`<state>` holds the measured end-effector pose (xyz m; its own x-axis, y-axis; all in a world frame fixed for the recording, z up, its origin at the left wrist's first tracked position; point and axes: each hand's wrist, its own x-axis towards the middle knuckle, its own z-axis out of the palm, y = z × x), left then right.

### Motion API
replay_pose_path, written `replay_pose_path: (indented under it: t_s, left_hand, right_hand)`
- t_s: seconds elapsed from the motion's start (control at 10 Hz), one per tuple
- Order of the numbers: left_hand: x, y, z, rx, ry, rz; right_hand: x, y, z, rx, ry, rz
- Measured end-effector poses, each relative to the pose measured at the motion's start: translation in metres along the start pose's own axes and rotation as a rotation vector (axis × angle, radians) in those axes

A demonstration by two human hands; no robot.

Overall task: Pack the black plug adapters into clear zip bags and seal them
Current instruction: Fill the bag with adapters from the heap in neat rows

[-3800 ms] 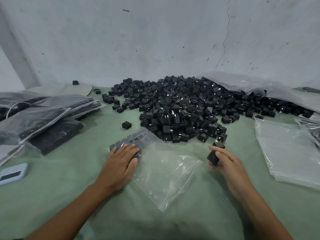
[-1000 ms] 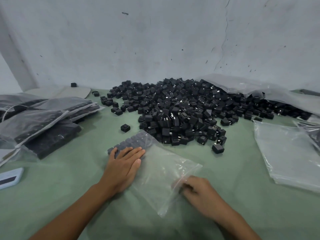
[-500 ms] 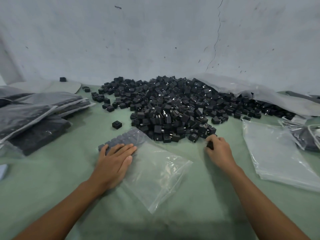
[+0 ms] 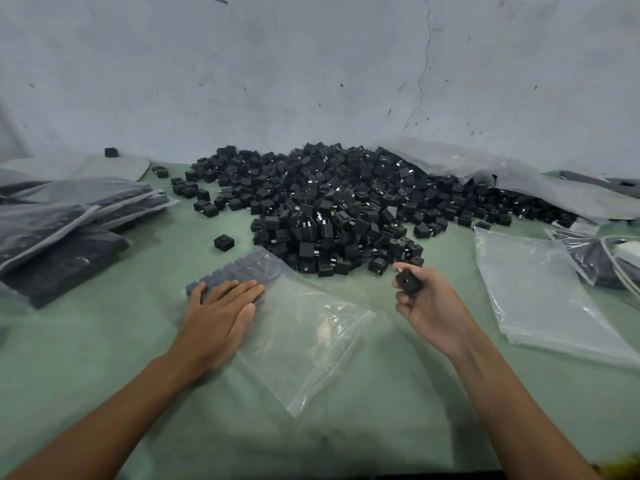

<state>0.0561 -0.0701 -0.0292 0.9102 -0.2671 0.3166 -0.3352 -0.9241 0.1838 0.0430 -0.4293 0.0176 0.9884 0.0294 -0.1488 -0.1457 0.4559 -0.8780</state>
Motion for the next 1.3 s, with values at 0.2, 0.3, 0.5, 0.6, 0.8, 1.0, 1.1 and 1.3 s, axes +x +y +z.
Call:
replay_pose_path:
  t_s: [0.2,0.3,0.5,0.6,0.8,1.0,1.1,1.3]
  left_hand:
    - [0.003,0.001,0.001,-0.006,0.005,0.008]
    - [0.003,0.001,0.001,-0.006,-0.025,0.006]
    - [0.000,-0.001,0.002,-0.017,-0.037,-0.001]
    - [0.001,-0.003,0.003,-0.017,-0.045,-0.002]
    - [0.001,-0.006,0.005,-0.005,-0.034,-0.007]
    - [0.002,-0.007,0.007,0.001,-0.016,0.005]
    - [0.001,-0.007,0.008,-0.005,-0.015,-0.001]
    - [0.000,-0.004,0.003,-0.022,-0.024,-0.006]
  right_hand:
    - [-0.051,0.021,-0.006,-0.404,-0.239,0.183]
    - [-0.061,0.038,0.018,-0.613,-0.444,0.313]
    - [-0.034,0.087,0.088,-0.104,-0.160,0.242]
    - [-0.011,0.095,0.116,0.063,-0.107,0.251]
    - [0.047,0.117,0.145,-0.481,0.268,-0.132]
    - [0.021,0.124,0.177,-0.811,0.055,-0.099]
    - [0.037,0.105,0.154,-0.917,0.066,-0.252]
    - [0.047,0.117,0.159,-1.059,0.021,-0.293]
